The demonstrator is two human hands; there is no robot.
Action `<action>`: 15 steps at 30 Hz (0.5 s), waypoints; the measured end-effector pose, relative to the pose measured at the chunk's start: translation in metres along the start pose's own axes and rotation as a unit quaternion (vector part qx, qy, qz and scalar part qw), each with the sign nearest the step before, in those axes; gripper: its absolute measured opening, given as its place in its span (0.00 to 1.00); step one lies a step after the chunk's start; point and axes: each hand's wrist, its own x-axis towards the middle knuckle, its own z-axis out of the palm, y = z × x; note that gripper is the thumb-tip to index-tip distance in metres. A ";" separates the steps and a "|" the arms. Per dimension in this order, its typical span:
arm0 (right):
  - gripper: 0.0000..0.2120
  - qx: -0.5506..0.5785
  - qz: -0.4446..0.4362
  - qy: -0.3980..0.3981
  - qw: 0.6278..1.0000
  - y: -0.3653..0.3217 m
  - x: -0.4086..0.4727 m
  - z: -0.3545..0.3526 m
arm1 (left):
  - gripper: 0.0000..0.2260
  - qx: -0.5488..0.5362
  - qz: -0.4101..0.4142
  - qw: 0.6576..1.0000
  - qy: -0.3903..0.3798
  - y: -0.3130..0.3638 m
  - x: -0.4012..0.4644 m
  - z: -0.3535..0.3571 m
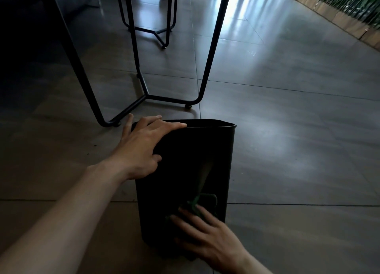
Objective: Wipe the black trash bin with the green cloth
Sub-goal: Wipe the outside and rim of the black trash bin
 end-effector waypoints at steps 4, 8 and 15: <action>0.19 0.077 0.203 0.130 0.968 0.061 0.007 -0.037 | 0.44 -0.003 0.000 1.000 -0.001 0.000 0.000 -0.002; 0.26 0.121 0.410 0.225 0.876 0.101 0.060 -0.072 | 0.42 -0.009 -0.003 1.000 -0.007 0.003 0.001 -0.005; 0.14 0.098 0.135 -0.007 0.986 0.019 0.027 -0.061 | 0.44 0.014 -0.016 1.000 -0.001 0.004 0.002 -0.001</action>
